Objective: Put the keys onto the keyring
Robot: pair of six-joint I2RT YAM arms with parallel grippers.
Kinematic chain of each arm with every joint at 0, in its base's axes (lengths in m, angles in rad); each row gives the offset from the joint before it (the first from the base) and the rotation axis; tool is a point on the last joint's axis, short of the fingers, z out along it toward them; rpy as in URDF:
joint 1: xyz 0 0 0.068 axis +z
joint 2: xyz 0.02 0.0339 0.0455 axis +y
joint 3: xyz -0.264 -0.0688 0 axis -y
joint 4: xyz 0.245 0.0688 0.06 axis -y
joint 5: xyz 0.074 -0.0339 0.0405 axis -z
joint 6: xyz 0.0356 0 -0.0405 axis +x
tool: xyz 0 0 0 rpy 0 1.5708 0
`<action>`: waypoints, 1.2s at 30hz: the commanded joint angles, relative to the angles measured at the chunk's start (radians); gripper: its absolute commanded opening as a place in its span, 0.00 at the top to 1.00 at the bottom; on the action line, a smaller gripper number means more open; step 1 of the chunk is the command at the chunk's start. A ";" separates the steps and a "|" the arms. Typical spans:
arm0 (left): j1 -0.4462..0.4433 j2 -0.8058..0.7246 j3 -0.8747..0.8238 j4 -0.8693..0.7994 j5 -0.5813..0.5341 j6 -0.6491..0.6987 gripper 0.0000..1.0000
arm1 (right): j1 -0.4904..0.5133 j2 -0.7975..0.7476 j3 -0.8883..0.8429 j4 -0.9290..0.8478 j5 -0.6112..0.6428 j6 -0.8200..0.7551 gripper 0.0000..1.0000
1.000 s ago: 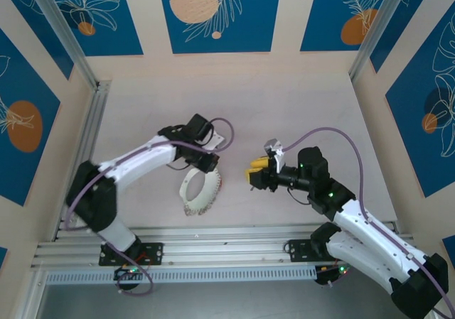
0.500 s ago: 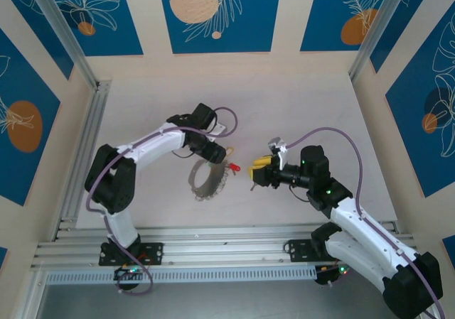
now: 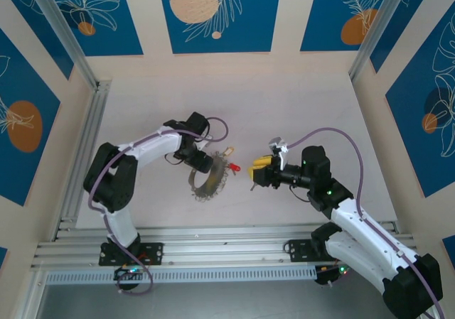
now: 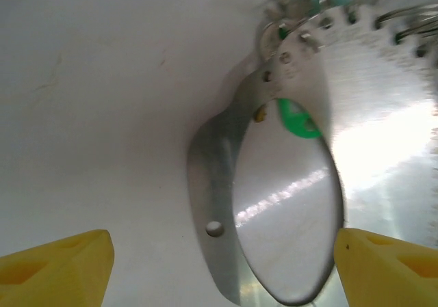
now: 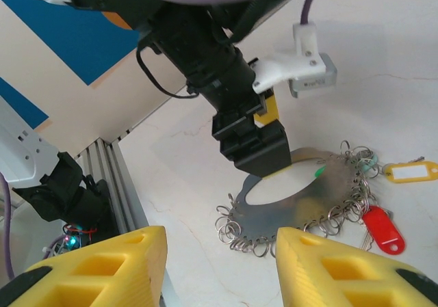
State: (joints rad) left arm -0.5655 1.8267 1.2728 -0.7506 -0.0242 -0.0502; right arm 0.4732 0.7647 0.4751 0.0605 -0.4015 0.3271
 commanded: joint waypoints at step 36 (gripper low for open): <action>-0.034 -0.023 0.066 -0.038 -0.177 0.018 1.00 | -0.086 -0.077 -0.103 0.045 -0.094 0.119 0.53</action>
State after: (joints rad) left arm -0.6006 1.9095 1.3415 -0.7555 -0.1516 -0.0349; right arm 0.3901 0.7021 0.3958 0.1154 -0.4622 0.4133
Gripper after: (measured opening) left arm 0.149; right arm 0.469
